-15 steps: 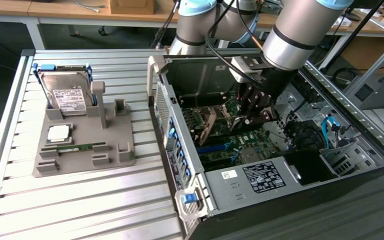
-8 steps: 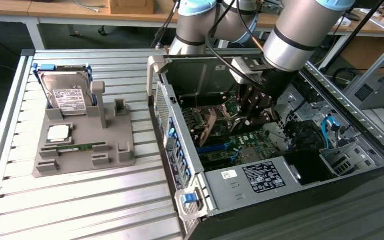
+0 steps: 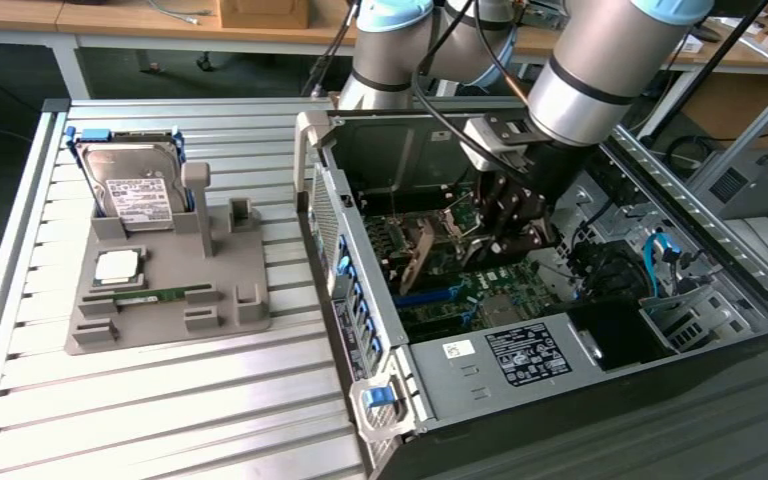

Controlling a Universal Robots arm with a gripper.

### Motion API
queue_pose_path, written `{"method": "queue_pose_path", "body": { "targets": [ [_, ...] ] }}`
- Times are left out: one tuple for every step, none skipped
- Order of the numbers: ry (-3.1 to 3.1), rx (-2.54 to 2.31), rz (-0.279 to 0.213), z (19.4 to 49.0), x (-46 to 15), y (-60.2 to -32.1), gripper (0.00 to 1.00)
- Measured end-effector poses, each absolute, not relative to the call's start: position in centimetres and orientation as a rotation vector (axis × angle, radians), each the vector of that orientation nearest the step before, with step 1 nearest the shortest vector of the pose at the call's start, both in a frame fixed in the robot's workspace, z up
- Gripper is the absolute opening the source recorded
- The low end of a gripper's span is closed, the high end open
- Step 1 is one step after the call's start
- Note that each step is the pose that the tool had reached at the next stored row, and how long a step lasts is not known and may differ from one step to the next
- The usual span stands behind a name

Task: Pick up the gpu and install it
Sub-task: 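Insert the gpu into the slot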

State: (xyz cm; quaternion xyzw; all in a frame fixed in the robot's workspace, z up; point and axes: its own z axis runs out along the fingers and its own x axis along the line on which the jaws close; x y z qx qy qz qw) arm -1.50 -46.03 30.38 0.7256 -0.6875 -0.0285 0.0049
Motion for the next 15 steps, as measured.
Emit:
{"method": "queue_pose_path", "body": {
  "targets": [
    [-2.153,2.272,-0.089,30.37,-1.51,-46.07,0.27],
    [-2.153,2.273,-0.089,30.36,-1.54,-46.08,0.27],
    [-2.153,2.272,-0.089,30.36,-1.58,-46.08,0.27],
    [-2.153,2.272,-0.089,30.35,-1.61,-46.09,0.27],
    [-2.153,2.272,-0.089,30.34,-1.66,-46.09,0.27],
    [-2.153,2.272,-0.089,30.33,-1.71,-46.09,0.27],
    [-2.153,2.273,-0.089,30.31,-1.76,-46.09,0.27],
    [-2.153,2.273,-0.089,30.30,-1.80,-46.09,0.27],
    [-2.153,2.272,-0.089,30.29,-1.83,-46.09,0.27],
    [-2.153,2.273,-0.089,30.28,-1.85,-46.09,0.27],
    [-2.153,2.272,-0.089,30.23,-1.87,-46.09,0.27],
    [-2.153,2.272,-0.089,30.18,-1.88,-46.09,0.27],
    [-2.153,2.272,-0.089,30.16,-1.88,-46.09,0.27],
    [-2.153,2.272,-0.089,30.15,-1.88,-46.09,0.27],
    [-2.153,2.273,-0.089,30.13,-1.88,-46.09,0.27]
  ]
}}
